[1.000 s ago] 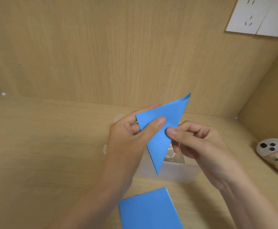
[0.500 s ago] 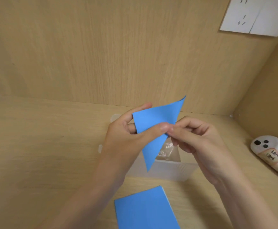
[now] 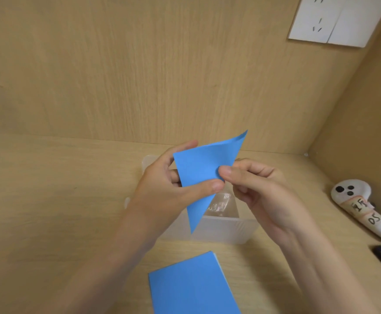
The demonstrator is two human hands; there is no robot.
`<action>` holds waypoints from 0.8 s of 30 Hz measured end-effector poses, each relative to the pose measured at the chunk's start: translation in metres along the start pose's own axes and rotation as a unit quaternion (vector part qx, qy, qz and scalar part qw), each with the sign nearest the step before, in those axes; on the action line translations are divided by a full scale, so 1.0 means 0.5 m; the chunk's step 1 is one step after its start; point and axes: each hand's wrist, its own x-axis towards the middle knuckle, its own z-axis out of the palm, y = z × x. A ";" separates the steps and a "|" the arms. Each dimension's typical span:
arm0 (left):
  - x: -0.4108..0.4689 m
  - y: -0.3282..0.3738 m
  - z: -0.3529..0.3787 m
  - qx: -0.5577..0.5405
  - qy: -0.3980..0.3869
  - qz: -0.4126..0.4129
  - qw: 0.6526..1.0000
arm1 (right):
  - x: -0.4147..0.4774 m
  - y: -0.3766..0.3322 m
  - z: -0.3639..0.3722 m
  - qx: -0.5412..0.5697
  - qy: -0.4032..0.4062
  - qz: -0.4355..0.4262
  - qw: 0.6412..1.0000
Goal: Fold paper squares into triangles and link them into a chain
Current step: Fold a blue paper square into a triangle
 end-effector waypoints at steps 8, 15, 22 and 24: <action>0.002 -0.002 -0.002 0.005 -0.044 0.003 0.999 | 0.003 -0.007 -0.010 0.060 -0.009 0.013 0.998; 0.008 -0.008 -0.009 0.029 -0.088 0.003 0.996 | 0.008 -0.009 -0.017 0.097 -0.003 0.024 0.995; 0.008 -0.005 -0.011 0.035 -0.094 0.010 0.995 | 0.015 -0.009 -0.031 0.126 0.015 0.023 0.992; 0.005 -0.002 -0.009 0.038 -0.098 0.013 0.994 | 0.016 -0.013 -0.037 0.115 0.026 0.014 0.993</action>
